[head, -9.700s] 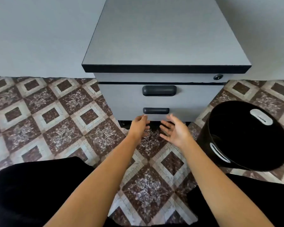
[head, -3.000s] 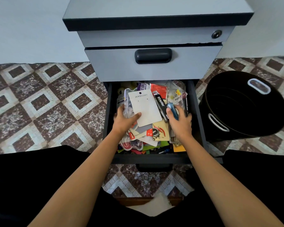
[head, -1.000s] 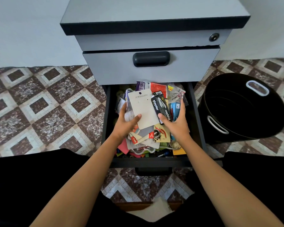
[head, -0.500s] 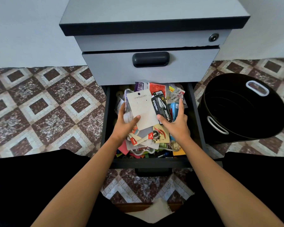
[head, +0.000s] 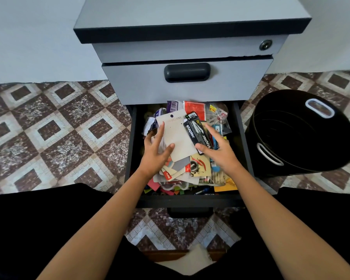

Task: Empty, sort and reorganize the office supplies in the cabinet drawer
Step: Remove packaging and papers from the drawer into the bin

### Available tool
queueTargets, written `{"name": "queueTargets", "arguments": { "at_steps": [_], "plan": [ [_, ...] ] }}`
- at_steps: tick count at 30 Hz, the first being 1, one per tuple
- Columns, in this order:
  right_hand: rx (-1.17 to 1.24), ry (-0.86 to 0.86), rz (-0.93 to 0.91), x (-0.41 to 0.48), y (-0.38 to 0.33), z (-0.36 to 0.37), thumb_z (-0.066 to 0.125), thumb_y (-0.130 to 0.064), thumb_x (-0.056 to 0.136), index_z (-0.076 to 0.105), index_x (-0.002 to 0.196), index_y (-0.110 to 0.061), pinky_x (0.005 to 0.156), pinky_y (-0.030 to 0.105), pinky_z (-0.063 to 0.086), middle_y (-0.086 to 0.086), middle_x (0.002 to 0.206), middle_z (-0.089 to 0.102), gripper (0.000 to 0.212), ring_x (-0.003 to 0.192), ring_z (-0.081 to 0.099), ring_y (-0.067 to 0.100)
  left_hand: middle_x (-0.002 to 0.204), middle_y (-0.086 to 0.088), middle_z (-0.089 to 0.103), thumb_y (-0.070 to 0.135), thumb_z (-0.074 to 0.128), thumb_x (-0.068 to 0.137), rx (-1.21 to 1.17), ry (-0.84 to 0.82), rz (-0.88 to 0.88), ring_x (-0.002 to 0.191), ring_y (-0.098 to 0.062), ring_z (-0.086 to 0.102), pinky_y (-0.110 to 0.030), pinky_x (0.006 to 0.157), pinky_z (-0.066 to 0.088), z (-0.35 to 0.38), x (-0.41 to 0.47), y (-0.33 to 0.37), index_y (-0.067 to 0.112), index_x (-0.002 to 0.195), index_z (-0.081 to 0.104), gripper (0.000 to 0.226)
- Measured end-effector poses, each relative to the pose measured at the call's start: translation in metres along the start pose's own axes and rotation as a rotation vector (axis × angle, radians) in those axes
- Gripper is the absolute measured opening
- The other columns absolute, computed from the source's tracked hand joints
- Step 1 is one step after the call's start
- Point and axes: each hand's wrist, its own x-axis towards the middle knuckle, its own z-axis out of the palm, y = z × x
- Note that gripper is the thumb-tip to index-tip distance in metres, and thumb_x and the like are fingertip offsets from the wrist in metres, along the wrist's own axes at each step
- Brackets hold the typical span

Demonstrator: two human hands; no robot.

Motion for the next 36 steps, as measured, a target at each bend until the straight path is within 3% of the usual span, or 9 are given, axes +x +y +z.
{"name": "queueTargets", "arguments": {
  "at_steps": [4, 8, 12, 18, 20, 22, 30, 34, 36],
  "plan": [
    [-0.011, -0.029, -0.018, -0.001, -0.002, 0.001, 0.070, -0.080, 0.049, 0.036, 0.127, -0.067, 0.110, 0.048, 0.035, 0.001, 0.142, 0.037, 0.086, 0.137, 0.028, 0.023, 0.151, -0.005, 0.004, 0.032, 0.050, 0.095, -0.014, -0.032, 0.022, 0.143, -0.022, 0.009, -0.035, 0.115, 0.021, 0.001, 0.001, -0.003, 0.053, 0.125, 0.033, 0.041],
    [0.017, -0.057, -0.049, -0.007, -0.005, 0.002, 0.074, -0.076, 0.048, 0.041, 0.122, -0.067, 0.108, 0.046, 0.038, -0.002, 0.140, 0.039, 0.081, 0.136, 0.031, 0.022, 0.151, -0.004, 0.005, 0.034, 0.055, 0.092, -0.020, -0.060, 0.000, 0.143, -0.018, 0.007, -0.030, 0.113, 0.020, -0.001, 0.003, -0.002, 0.052, 0.123, 0.039, 0.039],
    [-0.040, 0.000, -0.054, -0.013, -0.015, 0.003, 0.076, -0.051, 0.066, 0.035, 0.126, -0.065, 0.116, 0.042, 0.022, 0.010, 0.153, 0.014, 0.074, 0.144, 0.015, 0.028, 0.152, -0.005, 0.004, 0.033, 0.062, 0.087, -0.018, -0.087, -0.019, 0.143, -0.018, 0.004, -0.033, 0.113, 0.020, -0.004, 0.004, -0.002, 0.052, 0.125, 0.039, 0.048],
    [-0.010, 0.022, -0.041, -0.013, -0.016, 0.004, 0.070, -0.044, 0.077, 0.034, 0.126, -0.064, 0.116, 0.043, 0.021, 0.013, 0.154, 0.007, 0.064, 0.145, 0.008, 0.029, 0.145, -0.001, 0.026, 0.046, 0.062, 0.083, -0.085, -0.080, -0.091, 0.132, -0.017, 0.028, -0.031, 0.112, 0.023, -0.002, 0.011, -0.006, 0.058, 0.122, 0.045, 0.044],
    [-0.012, 0.018, -0.024, -0.012, -0.016, 0.005, 0.062, -0.047, 0.084, 0.033, 0.129, -0.061, 0.115, 0.046, 0.016, 0.012, 0.157, 0.001, 0.055, 0.146, -0.002, 0.028, 0.143, 0.002, 0.032, 0.058, 0.059, 0.073, -0.116, -0.087, -0.122, 0.131, -0.023, 0.037, -0.045, 0.111, 0.033, -0.001, 0.015, -0.013, 0.061, 0.120, 0.048, 0.049],
    [-0.046, 0.012, -0.015, -0.012, -0.018, 0.005, 0.056, -0.050, 0.087, 0.032, 0.131, -0.060, 0.114, 0.050, 0.014, 0.010, 0.158, -0.003, 0.051, 0.146, -0.005, 0.028, 0.142, 0.001, 0.035, 0.059, 0.057, 0.069, -0.120, -0.097, -0.131, 0.129, -0.030, 0.040, -0.050, 0.106, 0.038, 0.000, 0.019, -0.022, 0.063, 0.120, 0.048, 0.052],
    [0.010, -0.022, -0.007, -0.009, -0.022, 0.003, 0.059, -0.041, 0.088, 0.042, 0.133, -0.050, 0.115, 0.038, 0.016, 0.006, 0.155, 0.009, 0.048, 0.145, 0.008, 0.022, 0.137, -0.003, 0.025, 0.048, 0.061, 0.081, -0.095, -0.138, -0.167, 0.132, -0.028, 0.031, -0.047, 0.110, 0.033, -0.003, 0.010, -0.004, 0.079, 0.105, 0.040, 0.045],
    [0.065, -0.014, -0.010, -0.008, -0.021, 0.004, 0.065, -0.038, 0.086, 0.048, 0.130, -0.048, 0.110, 0.026, 0.019, -0.002, 0.151, 0.018, 0.049, 0.138, 0.017, 0.011, 0.139, -0.004, 0.023, 0.040, 0.065, 0.084, -0.126, -0.132, -0.144, 0.134, -0.027, 0.027, -0.047, 0.111, 0.032, 0.000, 0.010, -0.005, 0.070, 0.114, 0.039, 0.049],
    [0.062, -0.010, -0.024, -0.007, -0.021, 0.003, 0.066, -0.038, 0.085, 0.049, 0.130, -0.048, 0.106, 0.023, 0.017, -0.003, 0.152, 0.020, 0.049, 0.139, 0.014, 0.009, 0.138, -0.001, 0.025, 0.049, 0.071, 0.075, -0.147, -0.127, -0.141, 0.133, -0.028, 0.031, -0.049, 0.108, 0.037, 0.002, 0.009, -0.006, 0.066, 0.117, 0.042, 0.054]
  ]
}}
